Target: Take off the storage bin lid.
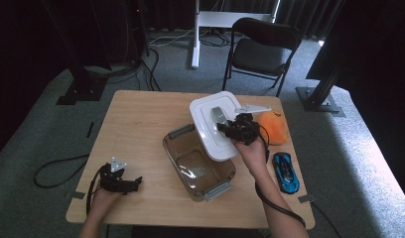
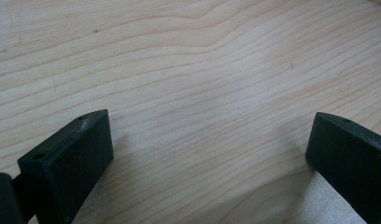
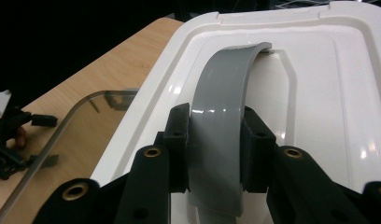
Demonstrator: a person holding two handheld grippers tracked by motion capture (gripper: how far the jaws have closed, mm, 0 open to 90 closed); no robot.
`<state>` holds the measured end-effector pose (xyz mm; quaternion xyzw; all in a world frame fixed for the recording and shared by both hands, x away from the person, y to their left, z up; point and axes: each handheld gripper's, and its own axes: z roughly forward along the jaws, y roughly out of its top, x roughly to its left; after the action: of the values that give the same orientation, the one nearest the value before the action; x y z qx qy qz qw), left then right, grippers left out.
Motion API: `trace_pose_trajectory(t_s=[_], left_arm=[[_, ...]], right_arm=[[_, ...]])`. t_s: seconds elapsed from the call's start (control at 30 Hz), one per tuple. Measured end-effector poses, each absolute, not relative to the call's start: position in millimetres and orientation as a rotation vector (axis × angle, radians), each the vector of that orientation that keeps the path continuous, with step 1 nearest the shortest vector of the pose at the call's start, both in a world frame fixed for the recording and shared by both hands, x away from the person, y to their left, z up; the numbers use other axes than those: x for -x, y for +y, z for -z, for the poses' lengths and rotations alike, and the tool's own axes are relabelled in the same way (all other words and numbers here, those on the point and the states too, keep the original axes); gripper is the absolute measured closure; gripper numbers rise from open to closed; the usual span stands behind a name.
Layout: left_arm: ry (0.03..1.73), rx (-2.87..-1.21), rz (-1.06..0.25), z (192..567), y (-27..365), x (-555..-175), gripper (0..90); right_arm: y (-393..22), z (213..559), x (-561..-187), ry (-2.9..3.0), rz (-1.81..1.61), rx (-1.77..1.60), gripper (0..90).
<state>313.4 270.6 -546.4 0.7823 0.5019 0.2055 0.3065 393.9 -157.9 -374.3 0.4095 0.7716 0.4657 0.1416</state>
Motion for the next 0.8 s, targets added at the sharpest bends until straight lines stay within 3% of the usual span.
trace_pose_trajectory(t_s=[0.8], left_arm=[[1.329,-2.07,-0.542,546,271,-313,1.1]], right_arm=[[-177,387,-450,2.129,-1.31,-1.316,68.7]])
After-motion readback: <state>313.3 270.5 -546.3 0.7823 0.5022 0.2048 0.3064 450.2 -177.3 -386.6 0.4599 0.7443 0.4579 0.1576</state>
